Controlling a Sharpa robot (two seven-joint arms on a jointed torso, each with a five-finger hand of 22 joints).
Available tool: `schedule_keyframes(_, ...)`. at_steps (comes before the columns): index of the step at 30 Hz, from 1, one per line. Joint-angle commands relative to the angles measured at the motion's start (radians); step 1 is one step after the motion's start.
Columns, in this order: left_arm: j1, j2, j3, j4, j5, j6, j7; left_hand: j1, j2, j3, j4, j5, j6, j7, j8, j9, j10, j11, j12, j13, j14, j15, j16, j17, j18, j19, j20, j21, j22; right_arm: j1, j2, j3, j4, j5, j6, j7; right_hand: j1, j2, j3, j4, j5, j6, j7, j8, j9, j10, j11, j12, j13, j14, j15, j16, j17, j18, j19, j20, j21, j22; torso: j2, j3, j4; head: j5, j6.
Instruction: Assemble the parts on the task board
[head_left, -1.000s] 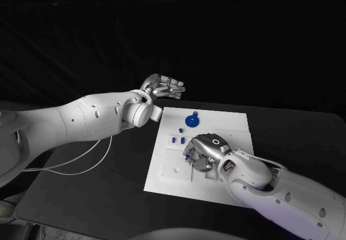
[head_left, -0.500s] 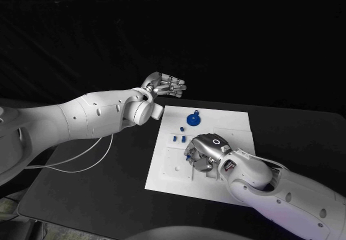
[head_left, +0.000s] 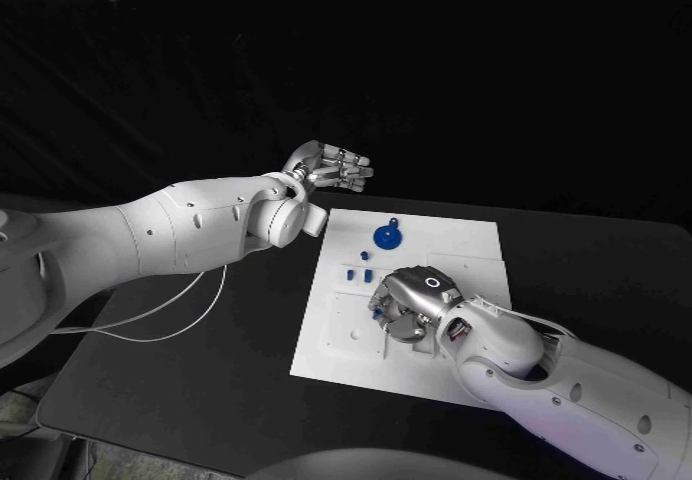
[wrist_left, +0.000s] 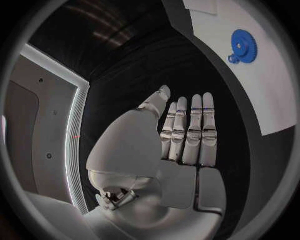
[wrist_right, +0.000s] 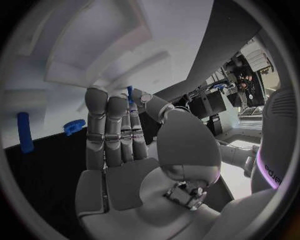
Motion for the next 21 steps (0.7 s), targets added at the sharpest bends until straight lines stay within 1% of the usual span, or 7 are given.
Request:
schedule_keyframes(1, 0.001, 0.003, 0.001, 0.001, 0.006, 0.017, 0.009, -0.003, 0.009, 0.002, 0.006, 0.002, 0.0, 0.0, -0.003, -0.001, -0.005, 0.0, 0.002, -0.001, -0.005, -0.002, -0.004, -0.001, -0.002, -0.007, -0.003, 0.005, -0.001, -0.001, 0.002, -0.001, -0.002, -0.021, 0.024, -0.005, -0.002, 0.012, -0.001, -0.005, 0.001, 0.005, -0.001, 0.004, 0.001, 0.009, 0.001, 0.006, 0.002, 0.001, -0.005, -0.001, -0.001, 0.017, 0.021, -0.007, -0.009, 0.003, 0.0, -0.0003, 0.0002, 0.001, -0.002)
schedule_keyframes(2, 0.001, 0.003, 0.001, 0.001, 0.006, 0.017, 0.009, -0.003, 0.009, 0.001, 0.008, 0.001, 0.0, 0.0, -0.003, -0.001, -0.004, -0.001, 0.002, -0.001, -0.004, -0.002, -0.004, -0.001, -0.002, -0.007, -0.003, 0.004, -0.002, -0.001, 0.003, -0.001, -0.002, -0.022, 0.025, -0.006, -0.002, 0.012, -0.001, -0.005, 0.001, 0.005, -0.001, 0.004, 0.001, 0.009, 0.001, 0.006, 0.002, 0.001, -0.005, -0.001, -0.001, 0.017, 0.021, -0.007, -0.009, 0.003, 0.0, -0.0003, 0.0004, 0.001, -0.001)
schedule_keyframes(12, 0.001, 0.003, 0.001, 0.0, 0.006, 0.021, 0.009, -0.003, 0.009, 0.001, 0.008, 0.001, 0.0, 0.0, -0.003, -0.001, -0.004, -0.001, 0.002, -0.001, -0.004, -0.002, -0.004, -0.001, -0.002, -0.007, -0.003, 0.004, -0.002, -0.001, 0.011, -0.007, -0.011, -0.045, 0.046, -0.023, -0.002, 0.012, -0.001, -0.005, 0.001, 0.005, -0.001, 0.004, 0.001, 0.009, 0.001, 0.006, 0.002, 0.001, -0.005, -0.001, -0.001, 0.017, 0.021, -0.007, -0.009, 0.003, 0.0, -0.0006, 0.0004, 0.002, -0.002)
schedule_keyframes(13, 0.001, 0.003, 0.001, 0.0, 0.006, 0.022, 0.008, -0.003, 0.009, 0.001, 0.008, 0.001, 0.0, 0.0, -0.003, -0.001, -0.004, -0.001, 0.002, -0.001, -0.004, -0.002, -0.004, -0.001, -0.002, -0.007, -0.003, 0.004, -0.002, -0.001, 0.012, -0.007, -0.011, -0.046, 0.047, -0.024, -0.003, 0.012, -0.001, -0.006, 0.0, 0.006, -0.001, 0.004, 0.001, 0.009, 0.001, 0.006, 0.002, 0.001, -0.005, -0.001, -0.002, 0.016, 0.021, -0.007, -0.011, 0.008, 0.0, -0.0008, 0.0004, 0.001, 0.0)
schedule_keyframes(16, 0.001, 0.003, 0.001, -0.001, 0.006, 0.023, 0.007, -0.003, 0.009, 0.001, 0.008, 0.001, 0.0, 0.0, -0.003, -0.001, -0.004, -0.001, 0.002, -0.001, -0.004, -0.002, -0.004, -0.001, -0.002, -0.007, -0.003, 0.004, -0.002, -0.001, 0.013, -0.009, -0.012, -0.049, 0.05, -0.026, -0.003, 0.012, -0.001, -0.006, 0.0, 0.006, -0.001, 0.004, 0.001, 0.009, 0.001, 0.006, 0.002, 0.001, -0.005, -0.002, -0.002, 0.016, 0.021, -0.007, -0.012, 0.01, 0.0, -0.0011, 0.0003, 0.002, 0.0)
schedule_keyframes(18, 0.001, 0.004, 0.001, -0.001, 0.006, 0.024, 0.006, -0.003, 0.01, 0.0, 0.01, 0.0, 0.0, 0.0, -0.003, -0.001, -0.004, -0.001, 0.002, -0.001, -0.004, -0.002, -0.004, -0.001, -0.003, -0.007, -0.003, 0.004, -0.005, -0.001, 0.013, -0.011, -0.012, -0.05, 0.052, -0.027, -0.003, 0.012, -0.001, -0.006, -0.001, 0.006, -0.001, 0.004, 0.001, 0.008, 0.001, 0.006, 0.001, 0.001, -0.005, -0.002, -0.003, 0.016, 0.021, -0.007, -0.014, 0.011, 0.0, -0.0005, 0.0004, 0.003, -0.002)
schedule_keyframes(21, 0.001, 0.005, 0.001, -0.001, 0.006, 0.025, 0.006, -0.003, 0.01, 0.0, 0.01, 0.0, 0.0, 0.0, -0.003, -0.001, -0.004, -0.001, 0.002, -0.001, -0.004, -0.002, -0.004, -0.001, -0.003, -0.007, -0.003, 0.004, -0.005, -0.001, 0.015, -0.012, -0.012, -0.049, 0.055, -0.027, -0.005, 0.011, -0.003, -0.006, 0.0, 0.004, 0.0, 0.004, 0.0, 0.006, 0.001, 0.006, 0.001, -0.001, -0.005, -0.003, -0.004, 0.016, 0.02, -0.006, -0.021, 0.011, 0.0, -0.0005, 0.0011, 0.002, -0.002)
